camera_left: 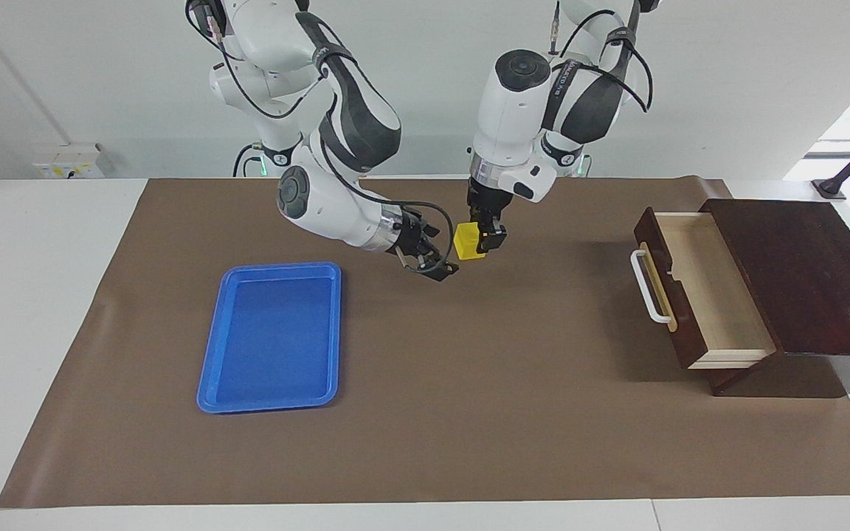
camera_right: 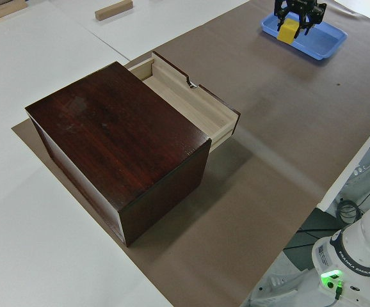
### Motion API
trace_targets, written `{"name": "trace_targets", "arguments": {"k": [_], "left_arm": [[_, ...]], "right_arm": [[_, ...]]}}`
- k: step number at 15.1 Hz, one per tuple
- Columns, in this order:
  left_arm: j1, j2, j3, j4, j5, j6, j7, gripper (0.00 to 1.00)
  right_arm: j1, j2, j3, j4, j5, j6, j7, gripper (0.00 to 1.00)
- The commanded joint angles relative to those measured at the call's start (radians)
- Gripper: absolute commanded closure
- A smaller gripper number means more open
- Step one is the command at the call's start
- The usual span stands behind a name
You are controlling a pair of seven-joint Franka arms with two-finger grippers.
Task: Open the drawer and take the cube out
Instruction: 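Move the right gripper toward the cube held by the left gripper, then close the right gripper on the cube and open the left gripper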
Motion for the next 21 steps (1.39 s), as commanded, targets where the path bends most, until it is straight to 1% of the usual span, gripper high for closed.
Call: {"name": "trace_targets", "arguments": {"k": [1,3,6,8,11,16,21], "left_arm": [[-0.018,-0.008,0.017,-0.020,-0.002,0.026,-0.013,1.00],[-0.018,-0.008,0.017,-0.023,-0.002,0.029,-0.013,1.00],[-0.019,-0.011,0.017,-0.035,-0.002,0.038,-0.010,1.00],[-0.019,-0.011,0.017,-0.035,-0.002,0.037,-0.010,1.00],[-0.019,-0.011,0.017,-0.035,-0.002,0.038,-0.010,1.00],[-0.019,-0.013,0.017,-0.037,-0.002,0.038,-0.006,1.00],[-0.019,-0.014,0.017,-0.043,-0.002,0.038,-0.006,1.00]], "right_arm": [[0.032,0.014,-0.002,0.019,0.008,0.047,0.070,0.00],[0.015,0.014,-0.002,0.018,0.019,0.052,0.116,0.00],[0.020,0.014,-0.002,0.015,0.031,0.082,0.140,0.00],[0.023,0.014,-0.002,0.013,0.050,0.081,0.143,0.00],[0.041,0.014,-0.002,0.000,0.045,0.105,0.140,0.00],[0.078,0.012,-0.002,-0.008,0.042,0.109,0.132,0.00],[0.069,0.012,-0.002,-0.008,0.041,0.109,0.124,0.00]]}}
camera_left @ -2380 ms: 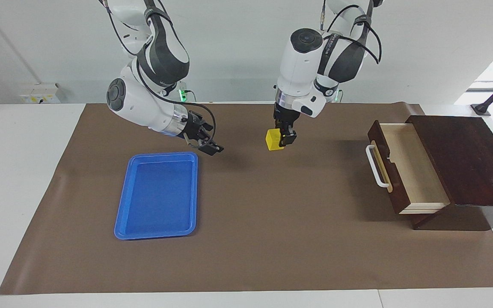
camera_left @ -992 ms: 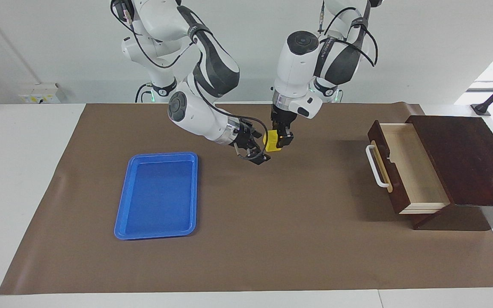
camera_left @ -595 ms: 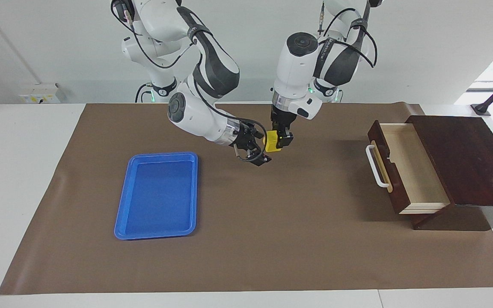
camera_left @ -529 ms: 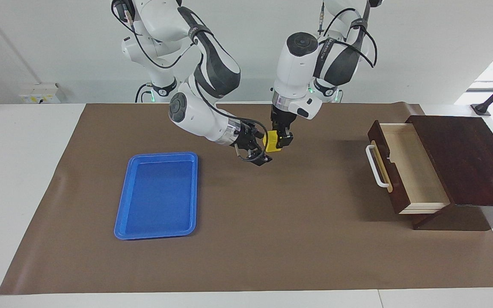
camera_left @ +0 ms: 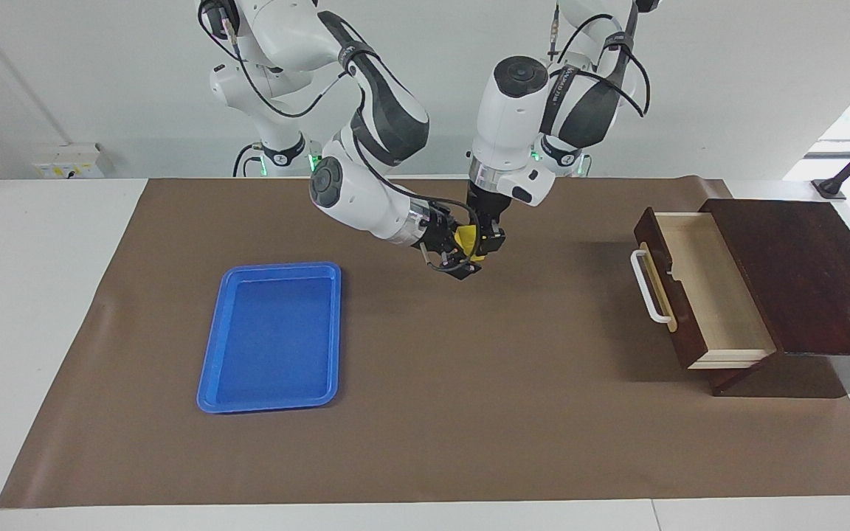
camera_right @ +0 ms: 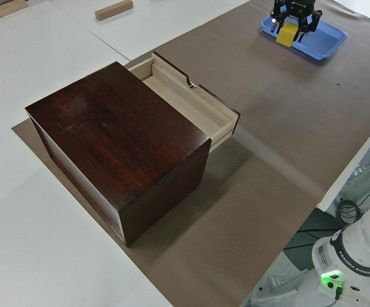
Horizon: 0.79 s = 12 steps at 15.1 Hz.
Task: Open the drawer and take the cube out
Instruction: 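Close the right gripper on the cube and open the left gripper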
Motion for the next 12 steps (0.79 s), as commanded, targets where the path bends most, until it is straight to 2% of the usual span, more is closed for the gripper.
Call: {"name": "trace_targets", "arguments": {"k": [1,7,8,9,10,11,12], "left_arm": [[-0.018,-0.014,0.016,-0.022,-0.002,0.018,-0.004,1.00],[-0.018,-0.014,0.016,-0.022,-0.002,0.016,-0.004,1.00],[-0.018,-0.014,0.016,-0.023,-0.002,0.016,-0.004,1.00],[-0.017,-0.014,0.016,-0.023,-0.002,0.016,-0.002,1.00],[-0.016,-0.014,0.016,-0.023,-0.002,0.016,-0.002,1.00],[-0.016,-0.014,0.016,-0.023,-0.002,0.016,-0.002,1.00],[-0.016,-0.016,0.016,-0.023,-0.002,0.016,-0.002,1.00]], "right_arm": [[-0.009,-0.001,0.002,-0.006,0.010,0.014,-0.003,0.00],[-0.009,-0.001,0.001,-0.007,0.010,0.016,0.000,0.01],[-0.009,-0.002,0.001,-0.007,0.010,0.016,0.000,0.06],[-0.007,-0.002,0.001,-0.007,0.010,0.016,-0.002,0.19],[-0.007,-0.002,0.001,-0.009,0.008,0.016,-0.002,0.41],[-0.009,-0.002,0.001,-0.009,0.008,0.016,-0.003,0.66],[-0.010,-0.002,0.001,-0.009,0.008,0.014,-0.003,1.00]]}}
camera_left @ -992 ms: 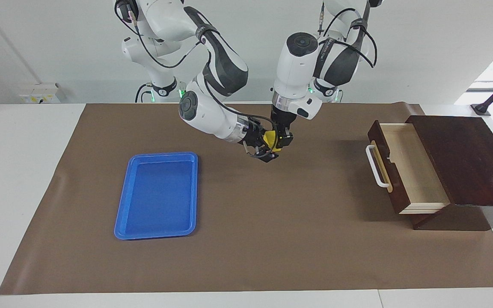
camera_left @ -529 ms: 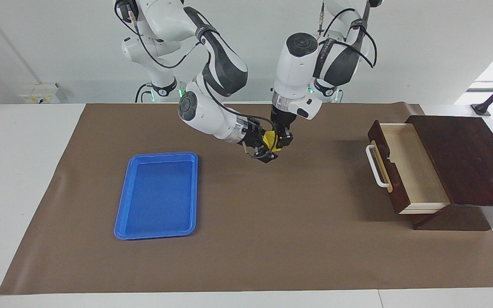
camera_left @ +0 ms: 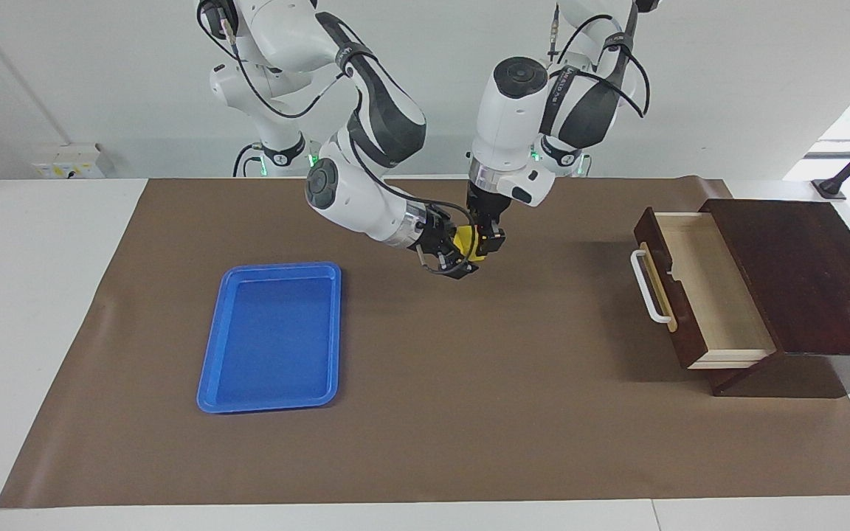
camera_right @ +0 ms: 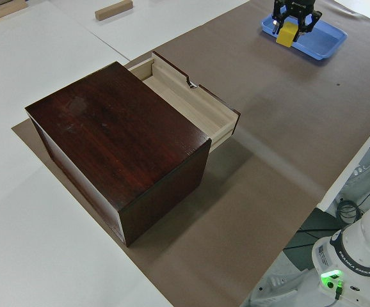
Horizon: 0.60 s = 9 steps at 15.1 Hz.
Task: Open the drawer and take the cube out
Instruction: 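Close the right gripper on the cube and open the left gripper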
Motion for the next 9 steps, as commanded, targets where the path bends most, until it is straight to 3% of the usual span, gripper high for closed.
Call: {"name": "trace_targets", "arguments": {"k": [1,9], "left_arm": [[-0.016,-0.015,0.011,-0.023,-0.005,0.008,-0.002,1.00],[-0.015,-0.018,0.011,-0.026,-0.004,0.008,0.005,1.00]], "right_arm": [[-0.006,-0.003,0.003,-0.007,0.008,0.018,-0.002,1.00],[-0.004,-0.006,0.003,-0.006,0.005,0.016,-0.035,1.00]]}}
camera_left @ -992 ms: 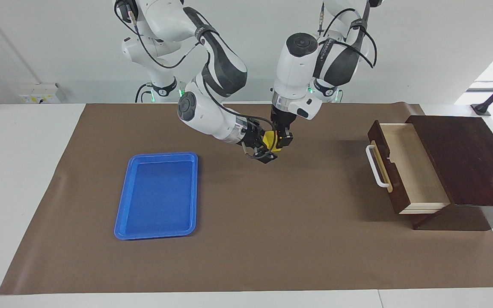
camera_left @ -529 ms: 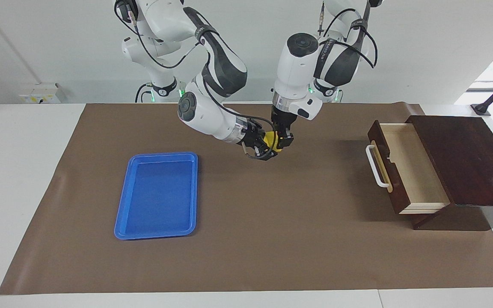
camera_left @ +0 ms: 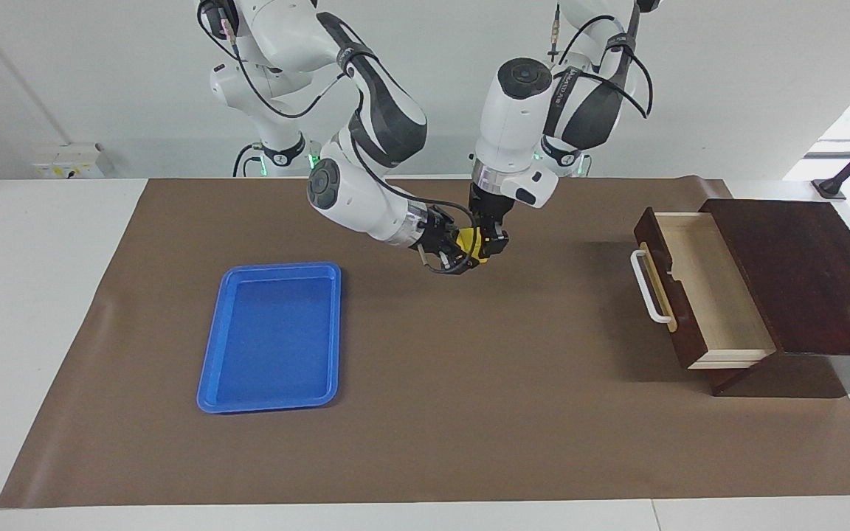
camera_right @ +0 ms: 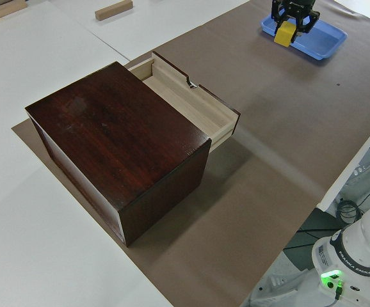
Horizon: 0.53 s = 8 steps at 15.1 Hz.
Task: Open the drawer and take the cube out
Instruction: 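Close the right gripper on the cube and open the left gripper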
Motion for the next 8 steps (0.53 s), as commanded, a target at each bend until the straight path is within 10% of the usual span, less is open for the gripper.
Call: {"name": "trace_targets", "arguments": {"k": [1,2,4,5,8], "left_arm": [[-0.013,-0.016,0.007,-0.025,-0.002,0.004,0.019,1.00],[-0.010,-0.016,0.007,-0.023,-0.002,0.002,0.028,0.95],[-0.006,-0.016,0.008,-0.022,-0.002,-0.003,0.045,0.20],[-0.004,-0.015,0.010,-0.017,0.002,-0.004,0.045,0.00],[-0.001,-0.016,0.016,-0.016,0.011,-0.010,0.046,0.00]], "right_arm": [[-0.005,-0.006,0.003,-0.003,0.005,0.015,-0.031,1.00],[-0.005,-0.006,0.003,-0.002,0.005,0.013,-0.031,1.00],[-0.005,-0.006,0.003,-0.003,0.005,0.015,-0.033,1.00],[-0.007,-0.006,0.003,-0.002,0.005,0.015,-0.033,1.00],[-0.007,-0.004,0.003,0.001,0.007,0.015,-0.033,1.00]]}}
